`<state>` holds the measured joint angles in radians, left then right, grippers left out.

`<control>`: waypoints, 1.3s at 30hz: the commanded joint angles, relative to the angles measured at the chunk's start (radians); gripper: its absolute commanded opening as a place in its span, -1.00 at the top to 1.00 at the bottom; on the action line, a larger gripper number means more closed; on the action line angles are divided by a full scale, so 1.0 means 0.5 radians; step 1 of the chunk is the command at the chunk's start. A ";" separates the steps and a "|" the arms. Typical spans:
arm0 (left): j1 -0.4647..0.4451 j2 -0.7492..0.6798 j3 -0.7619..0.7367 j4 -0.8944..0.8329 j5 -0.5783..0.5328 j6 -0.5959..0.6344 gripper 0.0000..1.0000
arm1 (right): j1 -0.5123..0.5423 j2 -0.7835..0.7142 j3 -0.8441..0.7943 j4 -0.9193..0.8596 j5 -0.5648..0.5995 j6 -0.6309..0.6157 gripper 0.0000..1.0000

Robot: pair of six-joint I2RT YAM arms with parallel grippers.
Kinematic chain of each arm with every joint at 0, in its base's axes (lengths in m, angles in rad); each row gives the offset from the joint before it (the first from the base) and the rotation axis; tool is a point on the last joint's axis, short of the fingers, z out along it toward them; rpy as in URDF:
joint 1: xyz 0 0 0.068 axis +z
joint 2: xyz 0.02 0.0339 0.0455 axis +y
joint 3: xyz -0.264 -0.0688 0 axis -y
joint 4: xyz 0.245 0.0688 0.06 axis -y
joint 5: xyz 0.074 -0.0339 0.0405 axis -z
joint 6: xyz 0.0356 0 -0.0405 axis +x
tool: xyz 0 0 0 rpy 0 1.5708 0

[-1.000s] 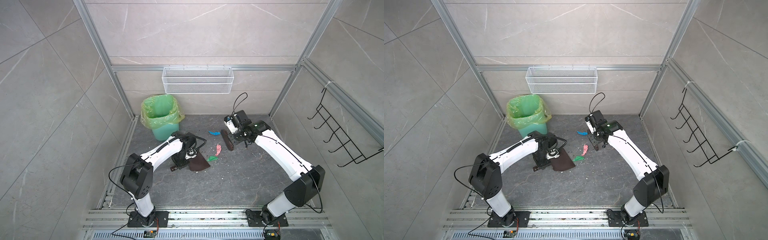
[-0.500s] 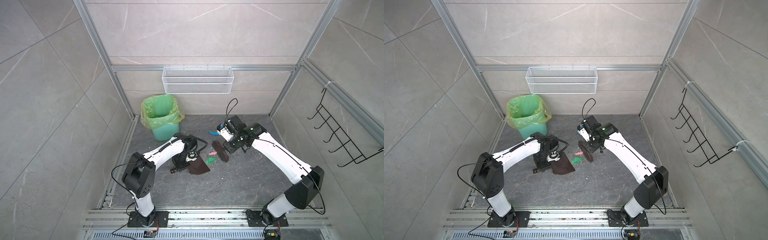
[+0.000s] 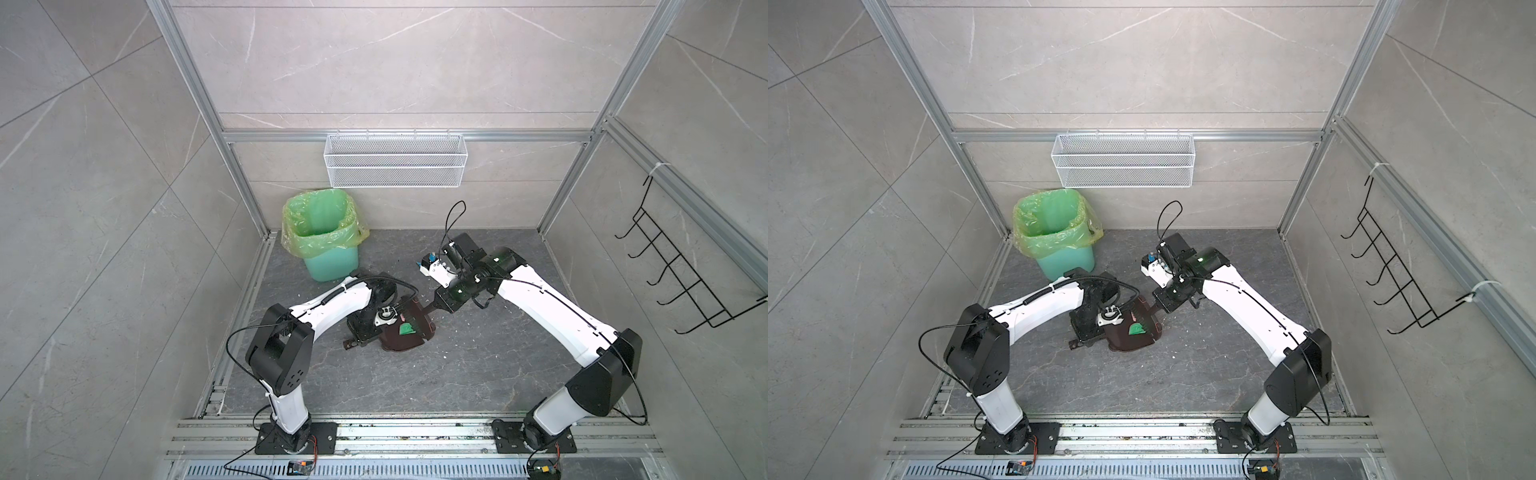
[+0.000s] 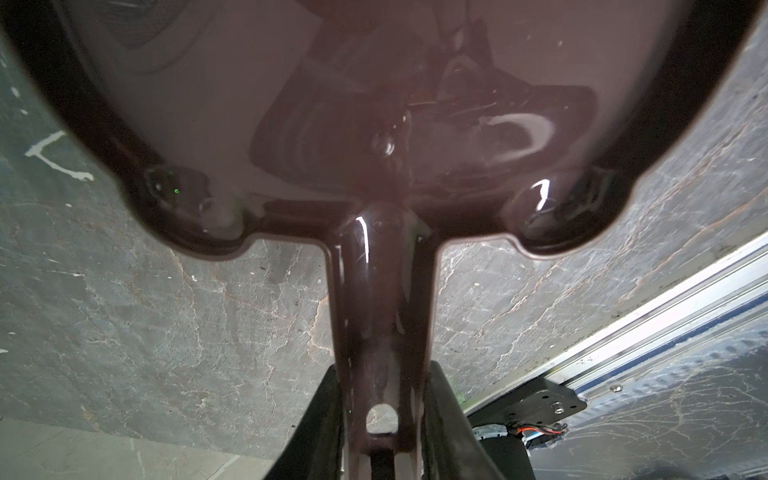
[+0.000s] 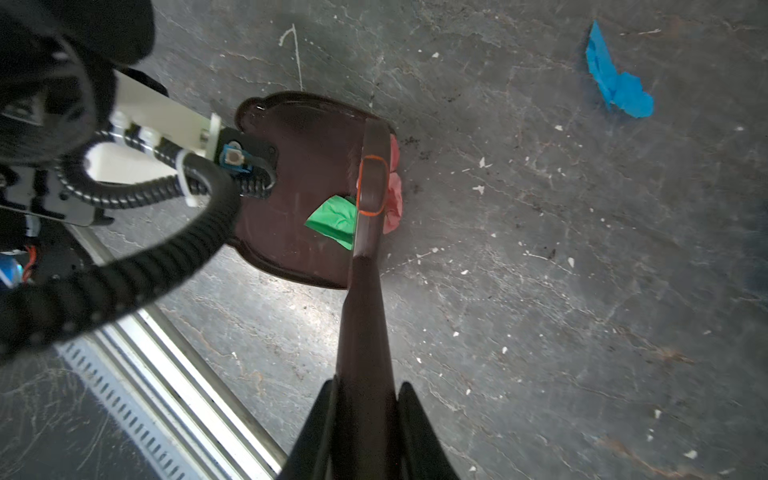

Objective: Sweep away the paper scraps from the table

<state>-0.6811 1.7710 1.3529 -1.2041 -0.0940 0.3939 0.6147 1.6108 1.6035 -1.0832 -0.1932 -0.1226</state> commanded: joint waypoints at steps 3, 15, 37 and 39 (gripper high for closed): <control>-0.012 0.005 -0.007 -0.004 0.053 0.012 1.00 | 0.011 -0.114 0.023 0.067 -0.295 0.053 1.00; -0.016 -0.008 -0.043 0.021 0.064 -0.009 1.00 | -0.008 -0.270 -0.005 0.243 0.382 0.148 1.00; -0.016 -0.003 -0.052 0.050 0.094 -0.028 1.00 | -0.012 0.179 0.187 0.088 0.558 0.077 1.00; -0.015 -0.011 -0.046 0.025 0.087 -0.025 1.00 | -0.014 0.154 0.164 0.077 0.498 0.073 1.00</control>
<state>-0.6849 1.7710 1.3281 -1.1629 -0.0685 0.3897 0.6075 1.7119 1.6745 -1.0046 0.1432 -0.0750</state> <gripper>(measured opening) 0.280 0.232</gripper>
